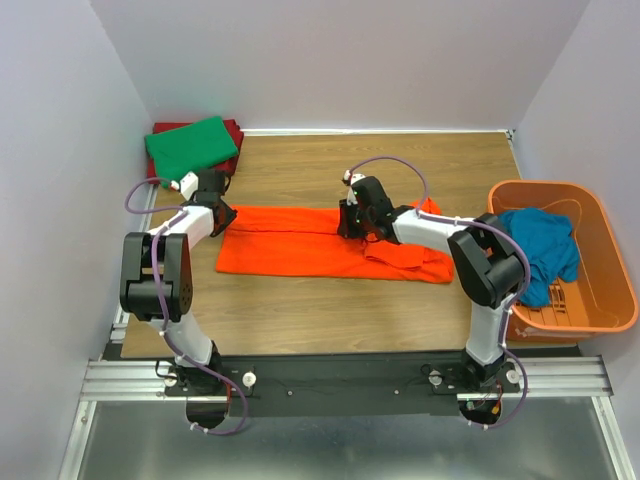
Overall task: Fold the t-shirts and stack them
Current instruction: Fold the other side of the tshirt into a rectangle
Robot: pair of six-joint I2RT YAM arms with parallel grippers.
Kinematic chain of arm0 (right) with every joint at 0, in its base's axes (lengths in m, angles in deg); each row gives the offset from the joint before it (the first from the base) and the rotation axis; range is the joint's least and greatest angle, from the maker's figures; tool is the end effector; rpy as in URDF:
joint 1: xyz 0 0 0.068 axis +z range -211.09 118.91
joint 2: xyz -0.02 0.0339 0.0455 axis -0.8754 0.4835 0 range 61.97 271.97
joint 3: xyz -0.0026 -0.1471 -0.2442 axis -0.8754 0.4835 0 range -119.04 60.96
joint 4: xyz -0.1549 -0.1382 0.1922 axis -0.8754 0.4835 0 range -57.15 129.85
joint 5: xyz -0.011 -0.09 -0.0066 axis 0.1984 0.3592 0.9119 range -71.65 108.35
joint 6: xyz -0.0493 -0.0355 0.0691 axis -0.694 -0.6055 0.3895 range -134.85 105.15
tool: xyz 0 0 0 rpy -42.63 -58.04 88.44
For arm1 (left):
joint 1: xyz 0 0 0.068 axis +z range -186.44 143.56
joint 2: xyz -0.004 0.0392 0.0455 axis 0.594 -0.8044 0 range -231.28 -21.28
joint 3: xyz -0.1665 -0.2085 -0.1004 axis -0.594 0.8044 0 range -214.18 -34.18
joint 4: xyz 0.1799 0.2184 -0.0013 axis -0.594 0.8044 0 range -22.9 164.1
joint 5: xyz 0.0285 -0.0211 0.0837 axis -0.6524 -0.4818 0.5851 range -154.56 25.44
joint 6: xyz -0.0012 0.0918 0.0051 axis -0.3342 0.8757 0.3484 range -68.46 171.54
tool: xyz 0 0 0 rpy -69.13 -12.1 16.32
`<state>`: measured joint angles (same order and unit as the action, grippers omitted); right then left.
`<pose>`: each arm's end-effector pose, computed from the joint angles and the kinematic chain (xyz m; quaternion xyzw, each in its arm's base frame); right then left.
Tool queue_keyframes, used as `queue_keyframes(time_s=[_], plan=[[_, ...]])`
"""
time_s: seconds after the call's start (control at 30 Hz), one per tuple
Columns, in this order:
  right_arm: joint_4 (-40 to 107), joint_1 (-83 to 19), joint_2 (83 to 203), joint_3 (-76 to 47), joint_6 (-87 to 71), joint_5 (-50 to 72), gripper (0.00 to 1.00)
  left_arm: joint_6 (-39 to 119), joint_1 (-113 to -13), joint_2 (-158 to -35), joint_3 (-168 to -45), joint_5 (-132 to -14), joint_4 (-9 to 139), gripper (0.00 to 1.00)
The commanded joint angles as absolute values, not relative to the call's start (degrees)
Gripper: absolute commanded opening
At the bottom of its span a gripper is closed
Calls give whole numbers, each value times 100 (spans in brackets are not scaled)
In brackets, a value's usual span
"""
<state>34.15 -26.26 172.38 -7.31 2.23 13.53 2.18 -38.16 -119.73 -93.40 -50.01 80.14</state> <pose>0.3809 0.2734 0.1301 -0.1580 0.9042 0.2075 0.3381 0.4008 0.0087 0.1426 -0.4166 0.8422 -0.0301 0.3410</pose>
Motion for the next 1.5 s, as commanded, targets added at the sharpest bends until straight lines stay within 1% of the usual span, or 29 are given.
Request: queue_keyframes(time_s=[0.0, 0.13, 0.2, 0.23, 0.33, 0.37, 0.43, 0.47, 0.57, 0.67, 0.77, 1.03, 1.17, 1.2, 1.23, 1.27, 1.33, 1.37, 1.47], plan=[[3338, -2576, 17420, -935, 282, 1193, 27, 136, -3776, -12094, -9219, -4848, 8064, 33], [3338, -2576, 17482, -979, 282, 1176, 27, 162, -3776, -12138, -9228, -4891, 8020, 33], [3338, -2567, 17491, -979, 290, 1175, 26, 188, -3776, -12156, -9228, -4961, 7984, 25], [3338, -2567, 17499, -979, 299, 1167, 26, 223, -3785, -12173, -9245, -4970, 7967, 18], [3338, -2558, 17500, -962, 299, 1175, 25, 250, -3776, -12165, -9254, -5032, 7914, 7], [3338, -2558, 17500, -962, 299, 1175, 24, 302, -3776, -12165, -9263, -5050, 7897, 0], [3338, -2558, 17499, -944, 308, 1184, 23, 302, -3776, -12112, -9280, -5067, 7896, 0], [3338, -2558, 17491, -953, 317, 1184, 19, 329, -3776, -12103, -9289, -5067, 7879, 0], [3338, -2558, 17482, -944, 325, 1193, 13, 373, -3776, -12016, -9333, -5067, 7896, 0], [3338, -2558, 17429, -918, 334, 1254, 10, 417, -3785, -11945, -9368, -5050, 7888, 0], [3338, -2558, 17333, -883, 343, 1316, 5, 426, -3776, -11884, -9377, -5041, 7923, 0], [3145, -2549, 17087, -699, 299, 1237, 5, 513, -3776, -11638, -9395, -5050, 7923, 0], [3074, -2558, 16955, -479, 238, 1114, 5, 889, -3776, -11611, -9552, -5190, 7853, 0], [3065, -2558, 16946, -452, 220, 1131, 5, 970, -3776, -11611, -9597, -5295, 7835, 0], [3030, -2567, 16920, -426, 229, 1175, 17, 1031, -3785, -11594, -9640, -5348, 7783, 0], [3013, -2549, 16928, -452, 264, 1306, 26, 1102, -3785, -11576, -9650, -5436, 7713, 0], [3021, -2549, 16981, -548, 264, 1351, 40, 1225, -3855, -11541, -9685, -5533, 7642, 6], [3021, -2558, 17059, -601, 264, 1377, 48, 1286, -3890, -11549, -9728, -5559, 7624, 12], [3013, -2558, 17191, -882, 220, 1518, 49, 1410, -4057, -11619, -9816, -5603, 7642, 19]])
